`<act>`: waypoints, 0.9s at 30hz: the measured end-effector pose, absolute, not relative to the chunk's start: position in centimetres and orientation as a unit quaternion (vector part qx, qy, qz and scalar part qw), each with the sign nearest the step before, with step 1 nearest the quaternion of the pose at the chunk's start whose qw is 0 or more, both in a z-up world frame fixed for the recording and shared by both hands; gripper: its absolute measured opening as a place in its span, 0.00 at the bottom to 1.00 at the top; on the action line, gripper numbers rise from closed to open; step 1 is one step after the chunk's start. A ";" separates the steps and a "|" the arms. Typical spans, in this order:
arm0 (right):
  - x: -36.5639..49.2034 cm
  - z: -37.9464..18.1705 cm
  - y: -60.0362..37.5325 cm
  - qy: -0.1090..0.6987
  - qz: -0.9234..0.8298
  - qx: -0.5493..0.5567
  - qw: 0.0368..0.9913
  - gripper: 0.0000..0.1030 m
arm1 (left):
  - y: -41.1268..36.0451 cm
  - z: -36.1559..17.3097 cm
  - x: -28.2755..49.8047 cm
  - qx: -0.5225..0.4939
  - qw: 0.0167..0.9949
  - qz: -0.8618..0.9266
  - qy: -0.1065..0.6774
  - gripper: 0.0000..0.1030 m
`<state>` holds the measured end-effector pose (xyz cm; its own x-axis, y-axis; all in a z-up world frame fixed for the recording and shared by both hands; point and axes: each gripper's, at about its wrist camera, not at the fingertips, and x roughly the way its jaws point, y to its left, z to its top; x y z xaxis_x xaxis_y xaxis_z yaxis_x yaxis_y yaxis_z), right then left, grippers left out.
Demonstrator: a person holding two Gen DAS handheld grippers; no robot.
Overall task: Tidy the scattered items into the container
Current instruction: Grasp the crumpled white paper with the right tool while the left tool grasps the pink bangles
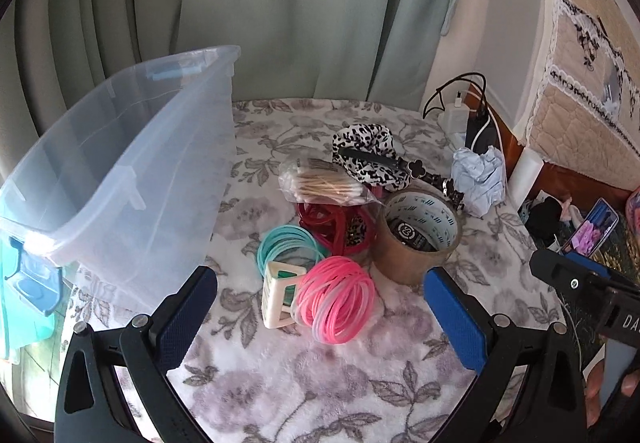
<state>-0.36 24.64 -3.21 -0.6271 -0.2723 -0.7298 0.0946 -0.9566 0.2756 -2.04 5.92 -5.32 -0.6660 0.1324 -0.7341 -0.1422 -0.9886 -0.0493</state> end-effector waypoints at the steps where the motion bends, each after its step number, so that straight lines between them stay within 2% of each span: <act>1: -0.7 -3.5 25.0 -0.107 -0.895 0.422 0.098 1.00 | 6.0 -5.7 -2.2 -0.405 0.073 0.912 0.008 1.00; 3: -1.6 -4.0 25.7 -0.108 -0.894 0.426 0.088 1.00 | 6.1 -6.4 -2.6 -0.408 0.069 0.910 0.017 0.98; 7: -3.1 -4.9 27.1 -0.119 -0.892 0.431 0.069 0.99 | 6.3 -7.7 -3.2 -0.424 0.065 0.903 0.033 0.83; 14: -5.6 -5.8 28.7 -0.127 -0.889 0.438 0.048 0.98 | 6.9 -9.7 -3.9 -0.444 0.048 0.892 0.073 0.65; 16: -6.0 -6.1 28.8 -0.132 -0.887 0.439 0.049 0.97 | 7.0 -9.9 -4.0 -0.446 0.045 0.890 0.080 0.49; 20: -7.0 -6.9 28.5 -0.129 -0.883 0.448 0.051 0.97 | 7.0 -10.0 -4.3 -0.443 0.035 0.892 0.089 0.36; 22: -7.6 -7.0 28.6 -0.130 -0.883 0.449 0.048 0.97 | 6.7 -9.8 -4.4 -0.439 0.034 0.894 0.082 0.22; 27: -10.3 -6.8 29.0 -0.137 -0.888 0.437 0.038 0.97 | 6.1 -9.2 -4.9 -0.435 0.036 0.898 0.063 0.11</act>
<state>-10.32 28.98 -6.84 -0.6144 -0.1874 -0.7664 -0.0518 -0.9597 0.2761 -4.89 6.09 -9.19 -0.6193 0.0087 -0.7851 -0.1187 -0.9895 0.0827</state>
